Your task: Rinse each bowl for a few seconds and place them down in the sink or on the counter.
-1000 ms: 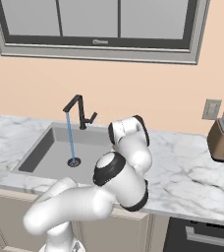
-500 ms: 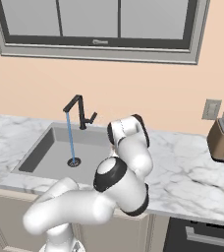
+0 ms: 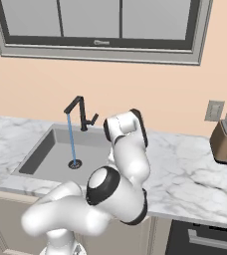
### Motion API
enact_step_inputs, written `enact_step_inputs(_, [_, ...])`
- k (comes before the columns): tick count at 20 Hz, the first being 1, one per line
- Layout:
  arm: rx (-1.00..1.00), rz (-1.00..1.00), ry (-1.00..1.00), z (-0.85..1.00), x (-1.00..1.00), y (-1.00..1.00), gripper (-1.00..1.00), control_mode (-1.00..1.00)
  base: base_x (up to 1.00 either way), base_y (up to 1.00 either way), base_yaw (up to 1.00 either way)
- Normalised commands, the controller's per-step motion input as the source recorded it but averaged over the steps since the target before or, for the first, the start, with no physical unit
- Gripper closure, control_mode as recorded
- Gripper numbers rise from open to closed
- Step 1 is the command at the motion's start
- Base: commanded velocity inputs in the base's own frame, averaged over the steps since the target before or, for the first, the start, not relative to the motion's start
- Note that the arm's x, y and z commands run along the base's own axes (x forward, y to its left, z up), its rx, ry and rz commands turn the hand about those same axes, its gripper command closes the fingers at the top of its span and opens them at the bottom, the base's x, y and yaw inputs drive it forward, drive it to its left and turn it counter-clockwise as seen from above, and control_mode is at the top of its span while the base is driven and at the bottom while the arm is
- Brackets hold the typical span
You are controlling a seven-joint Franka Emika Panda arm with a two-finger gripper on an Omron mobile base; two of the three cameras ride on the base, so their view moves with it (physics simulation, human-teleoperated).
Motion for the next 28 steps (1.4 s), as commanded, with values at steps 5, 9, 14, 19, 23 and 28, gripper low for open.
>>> enact_step_inputs(5, [-0.09, 0.06, -0.04, 0.58, -0.37, -0.04, -1.00, -1.00, 0.00, 0.00, 0.00])
enact_step_inputs(9, [-0.09, 0.10, -0.05, 0.57, -0.41, -0.05, -1.00, -1.00, 0.00, 0.00, 0.00])
enact_step_inputs(14, [-0.08, 0.11, -0.04, 0.62, -0.36, -0.01, -1.00, -1.00, 0.00, 0.00, 0.00])
enact_step_inputs(19, [-0.06, 0.11, -0.02, 0.62, -0.20, -0.03, -1.00, -1.00, 0.00, 0.00, 0.00])
enact_step_inputs(23, [0.00, 0.05, 0.01, 0.62, -0.12, -0.10, -1.00, -1.00, 0.00, 0.00, 0.00])
enact_step_inputs(28, [-0.01, 0.07, 0.03, 0.60, -0.15, -0.03, -1.00, -1.00, 0.00, 0.00, 0.00])
